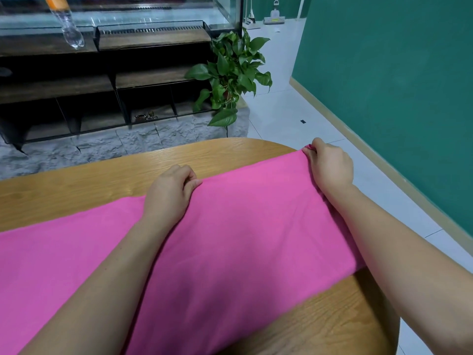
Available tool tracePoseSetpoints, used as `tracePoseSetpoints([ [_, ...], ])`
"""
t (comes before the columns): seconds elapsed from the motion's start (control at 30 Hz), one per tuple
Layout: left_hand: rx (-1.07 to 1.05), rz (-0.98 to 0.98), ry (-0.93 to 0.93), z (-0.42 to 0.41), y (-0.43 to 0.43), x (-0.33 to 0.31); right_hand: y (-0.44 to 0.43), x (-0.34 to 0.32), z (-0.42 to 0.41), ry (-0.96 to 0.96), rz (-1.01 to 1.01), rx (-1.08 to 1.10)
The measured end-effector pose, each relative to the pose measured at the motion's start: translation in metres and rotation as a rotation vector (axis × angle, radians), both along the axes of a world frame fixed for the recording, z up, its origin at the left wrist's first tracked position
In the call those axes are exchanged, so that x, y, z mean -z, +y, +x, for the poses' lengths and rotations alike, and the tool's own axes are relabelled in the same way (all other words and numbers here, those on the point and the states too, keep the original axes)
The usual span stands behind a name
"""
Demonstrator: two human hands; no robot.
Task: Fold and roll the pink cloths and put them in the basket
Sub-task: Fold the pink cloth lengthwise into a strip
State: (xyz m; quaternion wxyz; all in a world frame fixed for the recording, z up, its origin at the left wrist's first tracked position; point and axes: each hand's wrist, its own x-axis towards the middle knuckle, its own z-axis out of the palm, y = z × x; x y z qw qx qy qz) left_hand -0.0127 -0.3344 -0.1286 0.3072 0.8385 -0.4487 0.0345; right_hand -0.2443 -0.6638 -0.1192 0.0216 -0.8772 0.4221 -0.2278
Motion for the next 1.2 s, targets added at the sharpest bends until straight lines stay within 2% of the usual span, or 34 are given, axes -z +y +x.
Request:
tracePoseSetpoints([
  [0.43,-0.092,0.042,-0.018,0.0,-0.002,-0.001,-0.001,0.002,0.004,0.02,0.023,0.075],
  [0.63,-0.159,0.095,-0.288,-0.012,0.003,-0.012,0.013,-0.006,-0.002,0.069,-0.048,0.051],
  [0.73,-0.14,0.06,-0.302,-0.03,0.006,-0.018,0.049,-0.014,-0.004,0.025,-0.101,-0.041],
  [0.83,-0.096,0.04,-0.261,-0.058,0.009,-0.015,0.101,-0.014,-0.006,-0.003,0.036,-0.194],
  [0.93,-0.058,0.069,-0.231,-0.073,0.014,-0.004,0.144,-0.005,-0.015,0.054,0.158,-0.318],
  [1.2,-0.029,0.053,-0.135,-0.068,0.015,0.005,0.148,0.004,-0.059,0.195,0.256,-0.353],
])
